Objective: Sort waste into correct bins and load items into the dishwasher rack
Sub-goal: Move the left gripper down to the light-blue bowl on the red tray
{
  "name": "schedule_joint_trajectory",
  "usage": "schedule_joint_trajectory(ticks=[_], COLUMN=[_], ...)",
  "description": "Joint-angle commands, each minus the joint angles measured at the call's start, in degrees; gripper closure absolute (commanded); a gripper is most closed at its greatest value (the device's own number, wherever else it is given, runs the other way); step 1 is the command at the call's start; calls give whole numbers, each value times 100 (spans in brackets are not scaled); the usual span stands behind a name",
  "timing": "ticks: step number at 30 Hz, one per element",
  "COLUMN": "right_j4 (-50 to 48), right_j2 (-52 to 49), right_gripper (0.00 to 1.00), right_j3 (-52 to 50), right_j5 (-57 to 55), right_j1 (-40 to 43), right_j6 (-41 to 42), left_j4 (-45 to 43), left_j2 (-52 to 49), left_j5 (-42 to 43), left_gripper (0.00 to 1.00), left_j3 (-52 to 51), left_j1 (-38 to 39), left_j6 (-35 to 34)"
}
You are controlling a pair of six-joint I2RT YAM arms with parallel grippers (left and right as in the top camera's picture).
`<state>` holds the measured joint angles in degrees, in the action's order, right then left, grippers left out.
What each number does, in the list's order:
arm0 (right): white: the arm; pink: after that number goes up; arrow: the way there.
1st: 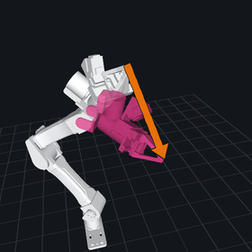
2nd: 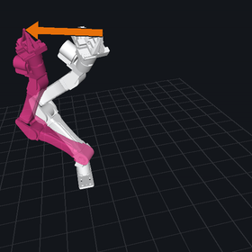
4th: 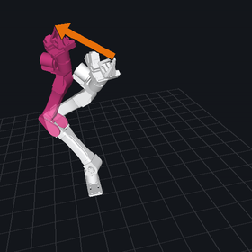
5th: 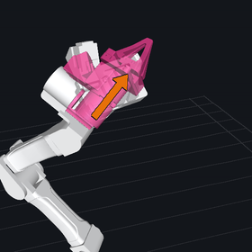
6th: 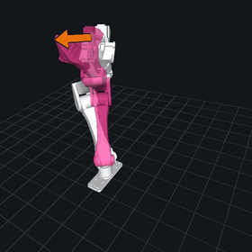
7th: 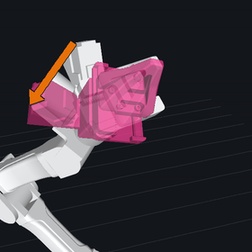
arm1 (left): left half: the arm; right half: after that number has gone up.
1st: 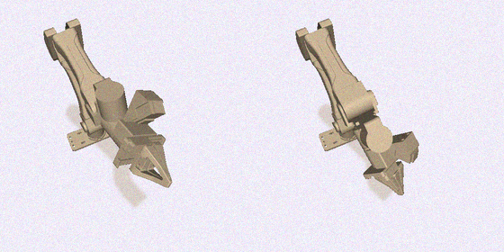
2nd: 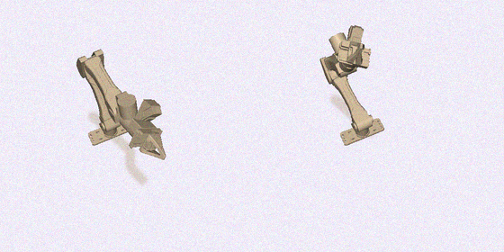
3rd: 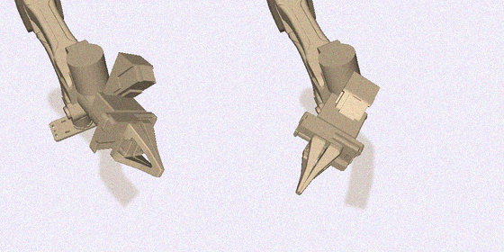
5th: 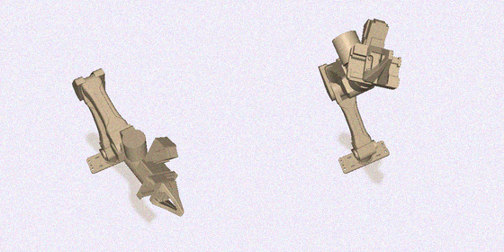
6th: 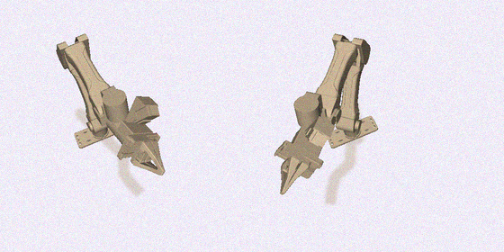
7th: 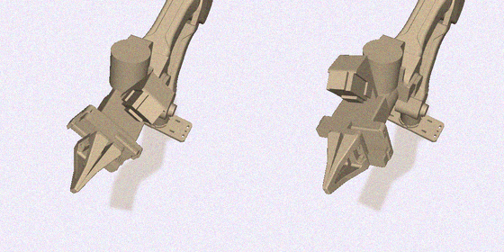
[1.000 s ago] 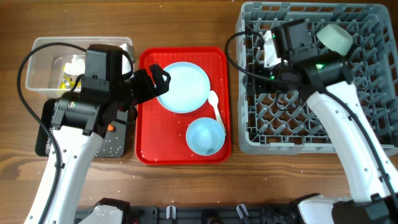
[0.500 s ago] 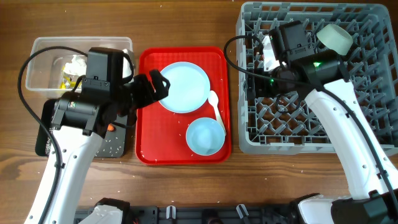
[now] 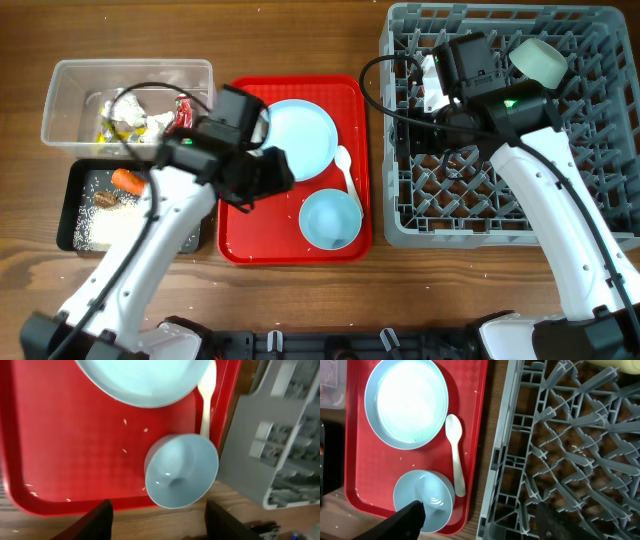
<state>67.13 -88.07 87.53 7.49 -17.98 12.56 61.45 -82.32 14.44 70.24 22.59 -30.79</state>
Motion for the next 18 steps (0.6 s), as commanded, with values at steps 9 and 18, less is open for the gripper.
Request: schedule_joint_trajectory(ticks=[9,18], right_j4=[37,20], right_j2=[-87,-87], right_gripper=[24,24], right_j3=[11,11], right_j5=[-15,-17], right_j1=[-17,-17], right_j6=[-55,-55], left_j4=[-487,-717], left_j2=[-210,-223], left_j5=[-42,-1558], left_gripper=[74,61], left_j3=[-105,-1010], left_j1=[638,1283], left_j6=[243,-1644])
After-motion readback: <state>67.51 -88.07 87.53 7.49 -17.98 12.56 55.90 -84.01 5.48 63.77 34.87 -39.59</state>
